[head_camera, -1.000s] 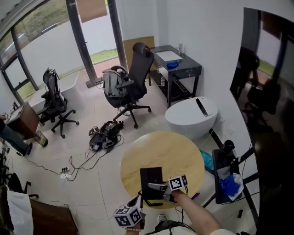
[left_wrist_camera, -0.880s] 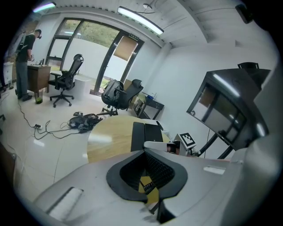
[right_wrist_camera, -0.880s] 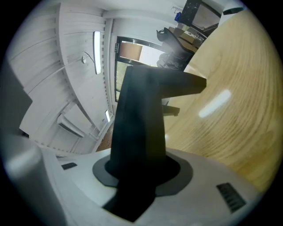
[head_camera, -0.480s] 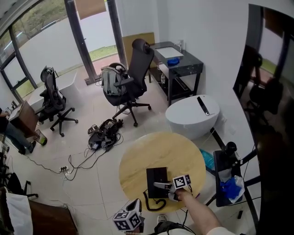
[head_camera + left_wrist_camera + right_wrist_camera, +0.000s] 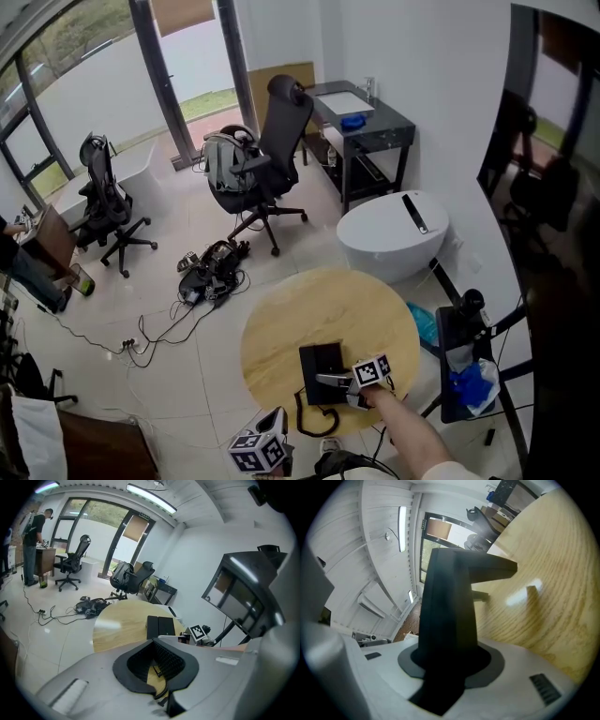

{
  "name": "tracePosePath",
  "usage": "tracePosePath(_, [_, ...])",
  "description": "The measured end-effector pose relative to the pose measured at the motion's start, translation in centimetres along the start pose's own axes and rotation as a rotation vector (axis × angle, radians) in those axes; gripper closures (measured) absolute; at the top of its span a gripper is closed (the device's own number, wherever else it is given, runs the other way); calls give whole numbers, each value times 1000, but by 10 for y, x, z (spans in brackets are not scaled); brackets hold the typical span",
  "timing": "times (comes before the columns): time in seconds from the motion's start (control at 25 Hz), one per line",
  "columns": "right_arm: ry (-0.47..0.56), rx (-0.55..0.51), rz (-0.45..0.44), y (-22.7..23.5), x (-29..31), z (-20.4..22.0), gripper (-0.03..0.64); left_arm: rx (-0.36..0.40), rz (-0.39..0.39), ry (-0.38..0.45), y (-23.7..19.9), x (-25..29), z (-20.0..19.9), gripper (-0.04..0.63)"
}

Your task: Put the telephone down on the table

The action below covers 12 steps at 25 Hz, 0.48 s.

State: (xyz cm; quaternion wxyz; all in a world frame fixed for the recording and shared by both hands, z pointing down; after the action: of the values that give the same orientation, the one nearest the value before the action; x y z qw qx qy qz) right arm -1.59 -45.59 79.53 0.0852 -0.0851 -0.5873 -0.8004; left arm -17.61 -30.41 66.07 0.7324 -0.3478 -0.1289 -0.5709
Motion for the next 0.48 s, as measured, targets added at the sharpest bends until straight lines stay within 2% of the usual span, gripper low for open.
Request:
tracePosePath(0.2, [-41, -24, 30, 1, 1, -2, 440, -1, -2, 0, -3, 1, -3, 609])
tracePosePath(0.48, [-86, -61, 142, 6, -6, -6, 379, 0, -6, 1, -3, 0, -5, 609])
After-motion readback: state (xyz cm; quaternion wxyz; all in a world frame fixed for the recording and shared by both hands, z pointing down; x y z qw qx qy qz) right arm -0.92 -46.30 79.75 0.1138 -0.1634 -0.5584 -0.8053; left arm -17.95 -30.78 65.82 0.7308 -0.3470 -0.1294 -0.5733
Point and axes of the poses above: the fingertips, and each gripper's own axes: x forward along the fingers, y to its right, z out of its underside, the point moved 6 cm from there along -x, backward along the fingers, and after that the axes turned 8 degrees about x, right-handed, at the moved point
